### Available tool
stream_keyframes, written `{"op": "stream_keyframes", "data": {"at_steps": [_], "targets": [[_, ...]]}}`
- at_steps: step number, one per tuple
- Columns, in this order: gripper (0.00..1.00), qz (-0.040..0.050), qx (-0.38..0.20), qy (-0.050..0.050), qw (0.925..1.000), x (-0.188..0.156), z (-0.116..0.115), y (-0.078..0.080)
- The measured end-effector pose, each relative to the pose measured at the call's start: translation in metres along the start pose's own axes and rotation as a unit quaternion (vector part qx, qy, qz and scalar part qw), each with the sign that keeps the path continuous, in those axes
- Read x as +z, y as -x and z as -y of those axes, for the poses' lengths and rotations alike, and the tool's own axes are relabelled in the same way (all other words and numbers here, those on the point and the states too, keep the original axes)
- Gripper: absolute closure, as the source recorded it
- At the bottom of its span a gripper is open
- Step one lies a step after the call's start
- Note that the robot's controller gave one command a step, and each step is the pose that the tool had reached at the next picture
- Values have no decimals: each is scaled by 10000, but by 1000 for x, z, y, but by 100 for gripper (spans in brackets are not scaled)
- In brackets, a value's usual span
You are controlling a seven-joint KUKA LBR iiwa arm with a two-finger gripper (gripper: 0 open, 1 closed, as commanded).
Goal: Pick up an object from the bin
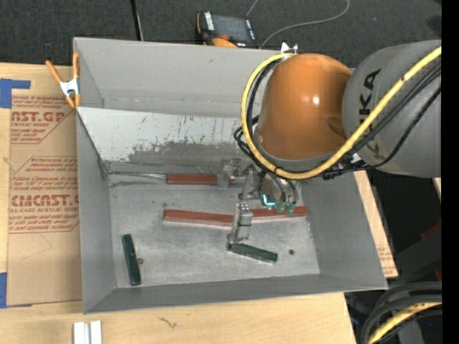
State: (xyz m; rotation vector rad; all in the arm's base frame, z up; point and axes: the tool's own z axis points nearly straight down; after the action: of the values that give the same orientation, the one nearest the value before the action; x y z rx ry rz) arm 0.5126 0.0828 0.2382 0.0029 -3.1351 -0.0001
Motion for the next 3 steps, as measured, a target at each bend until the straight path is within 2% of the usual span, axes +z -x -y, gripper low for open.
{"op": "stream_keyframes", "data": {"at_steps": [1, 2, 3], "targets": [[0, -4, 446, 1, 9990, 138, -36, 11], [0, 63, 340, 6, 9994, 169, -11, 80], [100, 46, 338, 3, 9994, 167, -12, 78]]}}
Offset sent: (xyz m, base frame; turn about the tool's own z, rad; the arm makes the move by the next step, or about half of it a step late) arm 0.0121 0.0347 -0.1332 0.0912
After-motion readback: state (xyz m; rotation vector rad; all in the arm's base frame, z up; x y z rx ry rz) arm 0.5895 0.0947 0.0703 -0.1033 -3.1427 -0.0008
